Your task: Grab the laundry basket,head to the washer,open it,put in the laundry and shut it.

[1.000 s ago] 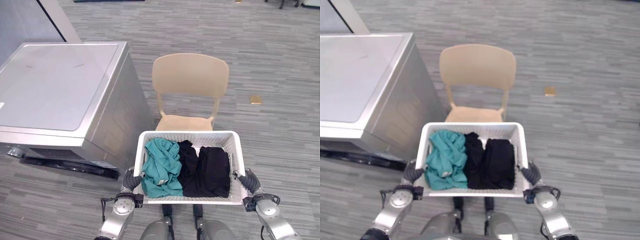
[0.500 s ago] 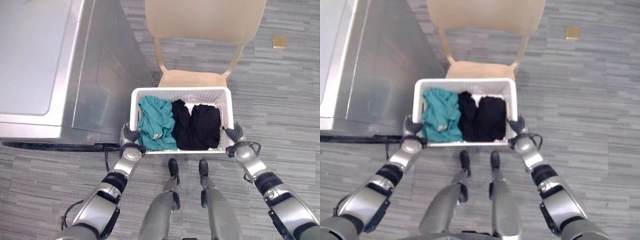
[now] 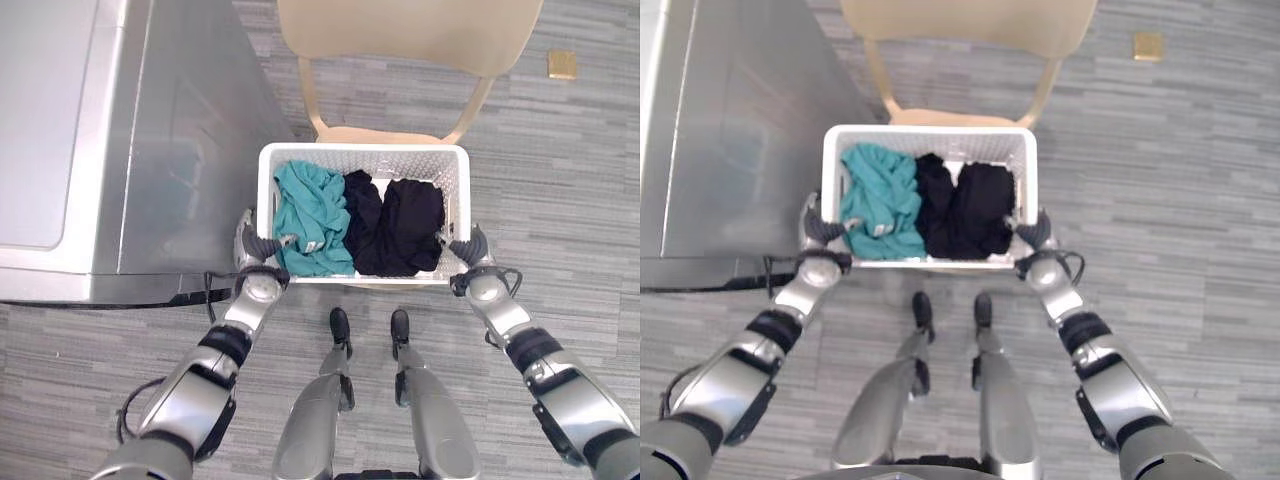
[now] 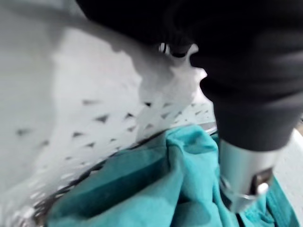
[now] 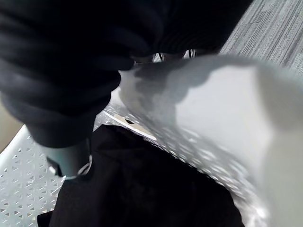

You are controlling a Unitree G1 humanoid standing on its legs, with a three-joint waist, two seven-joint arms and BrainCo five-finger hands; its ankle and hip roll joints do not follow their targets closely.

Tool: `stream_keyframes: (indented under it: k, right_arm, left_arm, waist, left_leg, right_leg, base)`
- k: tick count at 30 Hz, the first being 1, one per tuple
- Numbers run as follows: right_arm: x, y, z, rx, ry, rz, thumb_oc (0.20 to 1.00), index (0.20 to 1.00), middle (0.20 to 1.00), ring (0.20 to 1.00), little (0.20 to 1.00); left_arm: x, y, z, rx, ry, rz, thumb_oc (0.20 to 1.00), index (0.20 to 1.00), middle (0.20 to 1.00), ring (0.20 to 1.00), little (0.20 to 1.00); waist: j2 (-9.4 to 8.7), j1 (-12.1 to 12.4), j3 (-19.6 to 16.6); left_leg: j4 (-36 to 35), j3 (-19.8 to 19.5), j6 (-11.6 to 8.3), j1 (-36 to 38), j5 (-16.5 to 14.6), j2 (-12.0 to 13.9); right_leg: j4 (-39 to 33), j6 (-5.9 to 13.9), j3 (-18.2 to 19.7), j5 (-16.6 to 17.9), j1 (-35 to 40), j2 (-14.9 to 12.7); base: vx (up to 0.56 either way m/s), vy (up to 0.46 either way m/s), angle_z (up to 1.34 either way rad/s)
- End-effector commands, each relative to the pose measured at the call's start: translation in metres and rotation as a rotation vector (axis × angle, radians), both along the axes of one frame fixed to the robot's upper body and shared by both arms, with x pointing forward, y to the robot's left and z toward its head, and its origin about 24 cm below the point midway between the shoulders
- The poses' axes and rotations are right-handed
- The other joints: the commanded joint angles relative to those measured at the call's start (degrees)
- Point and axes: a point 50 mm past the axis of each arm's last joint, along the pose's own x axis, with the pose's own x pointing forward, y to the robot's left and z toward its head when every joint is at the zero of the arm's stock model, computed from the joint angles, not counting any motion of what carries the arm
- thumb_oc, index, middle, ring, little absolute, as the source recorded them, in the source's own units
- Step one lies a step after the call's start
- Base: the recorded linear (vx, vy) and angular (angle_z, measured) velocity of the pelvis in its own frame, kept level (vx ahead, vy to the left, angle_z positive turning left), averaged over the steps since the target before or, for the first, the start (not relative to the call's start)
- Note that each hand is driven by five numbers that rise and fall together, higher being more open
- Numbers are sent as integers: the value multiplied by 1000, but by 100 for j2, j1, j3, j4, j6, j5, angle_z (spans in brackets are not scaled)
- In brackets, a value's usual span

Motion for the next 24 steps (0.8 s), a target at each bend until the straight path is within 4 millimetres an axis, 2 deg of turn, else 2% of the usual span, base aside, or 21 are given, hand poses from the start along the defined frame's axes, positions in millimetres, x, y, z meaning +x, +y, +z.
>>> stream_keyframes:
  k: [1, 4, 7, 14, 16, 21, 22, 24]
  right_arm:
    - [-6, 41, 2, 54, -58, 145, 1000, 1000, 1000, 1000, 1000]
    - [-22, 29, -13, 66, -28, 129, 1000, 1000, 1000, 1000, 1000]
    - [-37, 11, -20, 78, -25, 97, 1000, 1000, 1000, 1000, 1000]
    - [-50, -12, -12, 54, -70, 87, 1000, 1000, 1000, 1000, 1000]
    - [-60, -25, -11, 49, -70, 89, 1000, 1000, 1000, 1000, 1000]
    - [-84, -48, -28, 5, 29, 86, 1000, 1000, 1000, 1000, 1000]
    - [-84, -48, -28, 5, 29, 86, 1000, 1000, 1000, 1000, 1000]
    - [-98, -57, -41, -8, 98, 85, 1000, 1000, 1000, 1000, 1000]
  left_arm:
    - [2, -48, 16, -153, -119, -157, 1000, 1000, 1000, 1000, 1000]
    - [-16, -38, 0, -221, -96, -142, 1000, 1000, 1000, 1000, 1000]
    - [-29, -24, -4, -227, -108, -129, 1000, 1000, 1000, 1000, 1000]
    - [-40, 1, 0, -197, -143, -101, 1000, 1000, 1000, 1000, 1000]
    - [-52, 14, -8, -201, -116, -90, 1000, 1000, 1000, 1000, 1000]
    - [-88, 35, -38, -187, 19, -90, 1000, 1000, 1000, 1000, 1000]
    - [-88, 35, -38, -187, 20, -90, 1000, 1000, 1000, 1000, 1000]
    - [-112, 44, -62, -207, 129, -66, 1000, 1000, 1000, 1000, 1000]
  waist:
    - [-196, -26, -429]
    - [-201, -29, -562]
    - [-190, -50, -694]
    - [-180, -70, -807]
    - [-175, -59, -835]
    - [-170, -54, -962]
    - [-171, -53, -973]
    - [-166, -43, -1079]
  left_leg:
    - [928, 22, -389, -451, -889, 64]
    - [944, 28, -372, -248, -972, 71]
    - [897, 16, -369, -46, -1012, 91]
    - [808, -35, -376, 186, -1015, 120]
    - [794, -66, -386, 301, -1017, 155]
    - [714, -147, -402, 619, -992, 211]
    - [704, -146, -402, 605, -970, 211]
    - [648, -202, -409, 770, -935, 236]
  right_leg:
    - [107, 582, 5, -323, -108, -645]
    - [126, 550, 15, -367, 48, -612]
    - [107, 525, -12, -402, 219, -572]
    - [96, 499, -35, -483, 421, -501]
    - [95, 481, -48, -538, 547, -462]
    - [50, 474, -95, -639, 891, -411]
    - [36, 472, -94, -617, 878, -410]
    - [21, 464, -131, -661, 1046, -369]
  base:
    - [90, -30, 4]
    - [91, -26, 0]
    - [97, -45, -3]
    - [43, -47, 1]
    - [40, -78, -3]
    - [45, -60, -1]
    - [43, -46, 1]
    - [10, -80, 2]
